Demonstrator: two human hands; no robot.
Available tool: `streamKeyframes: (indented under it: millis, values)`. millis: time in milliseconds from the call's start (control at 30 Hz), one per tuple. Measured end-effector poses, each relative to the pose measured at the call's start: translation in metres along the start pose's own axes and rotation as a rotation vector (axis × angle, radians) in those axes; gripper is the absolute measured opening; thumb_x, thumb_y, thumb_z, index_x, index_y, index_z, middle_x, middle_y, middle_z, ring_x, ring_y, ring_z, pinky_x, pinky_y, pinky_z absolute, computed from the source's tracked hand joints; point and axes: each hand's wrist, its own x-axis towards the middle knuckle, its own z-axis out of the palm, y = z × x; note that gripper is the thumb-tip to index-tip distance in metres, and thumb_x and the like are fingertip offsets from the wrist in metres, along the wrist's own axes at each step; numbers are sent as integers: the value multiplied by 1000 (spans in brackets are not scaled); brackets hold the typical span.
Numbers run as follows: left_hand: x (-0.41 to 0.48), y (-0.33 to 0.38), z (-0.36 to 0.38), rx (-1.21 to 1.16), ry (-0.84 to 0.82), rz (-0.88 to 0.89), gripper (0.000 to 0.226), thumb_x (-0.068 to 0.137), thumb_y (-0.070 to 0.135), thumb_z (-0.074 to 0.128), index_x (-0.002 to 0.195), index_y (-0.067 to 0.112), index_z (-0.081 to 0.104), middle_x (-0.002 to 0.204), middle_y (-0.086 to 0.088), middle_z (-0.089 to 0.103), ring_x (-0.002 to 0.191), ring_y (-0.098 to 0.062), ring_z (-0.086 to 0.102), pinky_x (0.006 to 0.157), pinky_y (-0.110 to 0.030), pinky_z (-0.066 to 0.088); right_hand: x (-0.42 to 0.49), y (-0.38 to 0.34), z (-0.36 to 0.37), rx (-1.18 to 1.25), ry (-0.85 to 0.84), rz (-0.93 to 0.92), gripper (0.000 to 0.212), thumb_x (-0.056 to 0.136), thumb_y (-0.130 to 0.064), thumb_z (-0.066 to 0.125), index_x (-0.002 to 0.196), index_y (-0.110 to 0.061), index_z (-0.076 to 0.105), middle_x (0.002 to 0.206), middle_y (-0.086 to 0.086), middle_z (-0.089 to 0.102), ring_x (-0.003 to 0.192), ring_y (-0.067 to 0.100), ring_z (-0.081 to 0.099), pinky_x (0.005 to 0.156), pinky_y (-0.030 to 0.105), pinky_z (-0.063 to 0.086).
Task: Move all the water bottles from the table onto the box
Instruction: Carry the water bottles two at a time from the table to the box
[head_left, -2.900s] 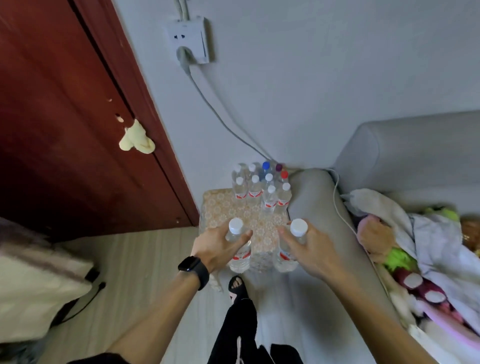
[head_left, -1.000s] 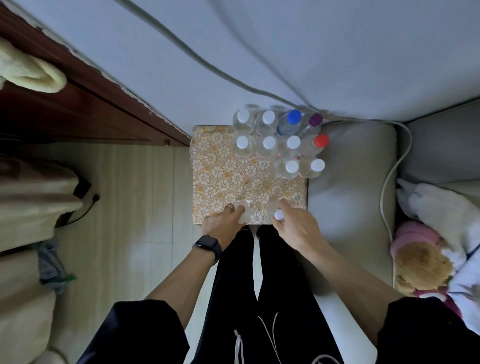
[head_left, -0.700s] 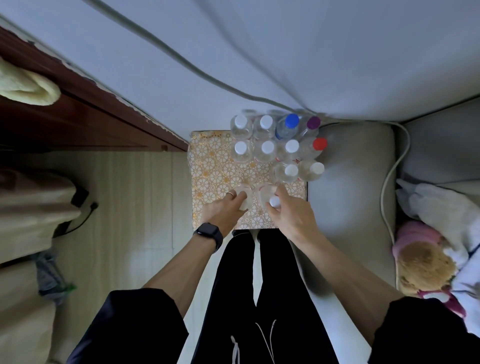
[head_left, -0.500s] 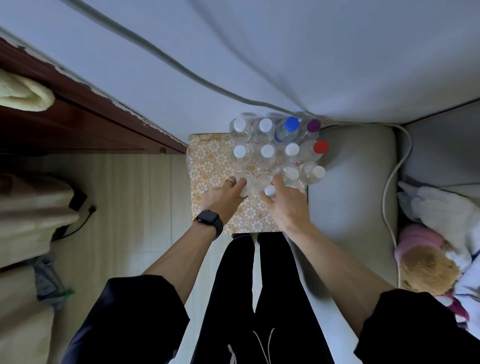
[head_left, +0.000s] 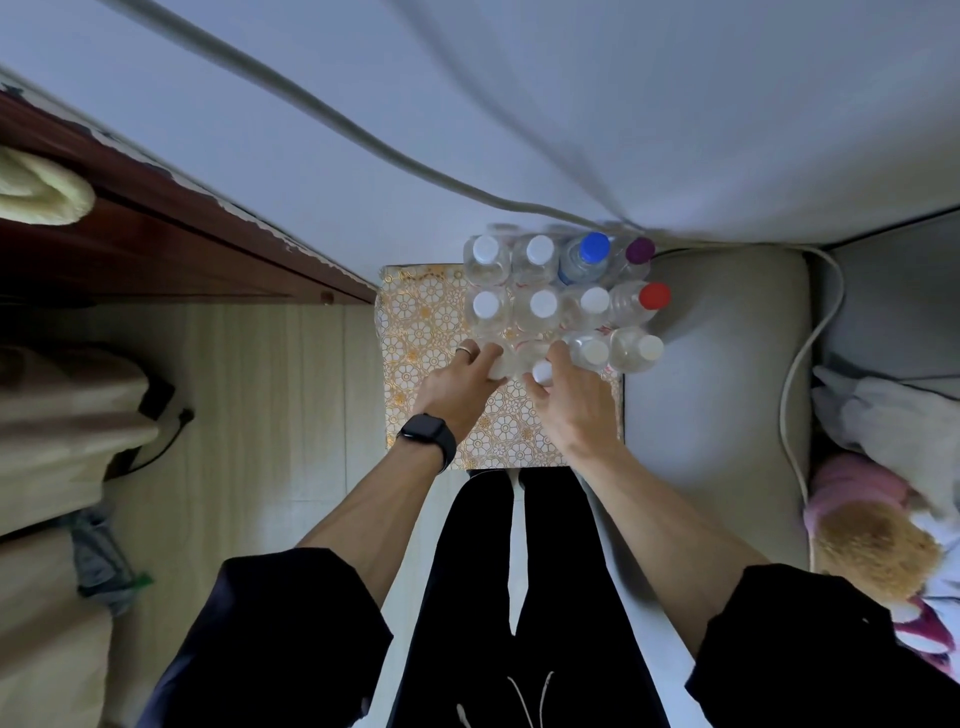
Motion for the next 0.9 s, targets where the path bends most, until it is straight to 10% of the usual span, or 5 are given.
streamKeyframes:
  millis: [533, 900]
  values:
    - [15, 0, -7, -71, -32, -32, 36, 95, 37, 62, 123, 18, 52, 113, -6, 53, 78, -32, 62, 68, -42, 53, 23, -5, 0, -15, 1, 49, 39, 97, -39, 58, 117, -10, 41, 90, 13, 70, 83, 37, 67, 56, 36, 40]
    - [15, 1, -3, -69, -102, -137, 44, 94, 24, 65, 135, 28, 48, 146, 1, 40, 87, -36, 66, 72, -42, 53, 24, -1, -2, -92, -60, 12, 42, 99, -31, 58, 131, -10, 42, 101, 15, 68, 92, 39, 66, 63, 40, 43]
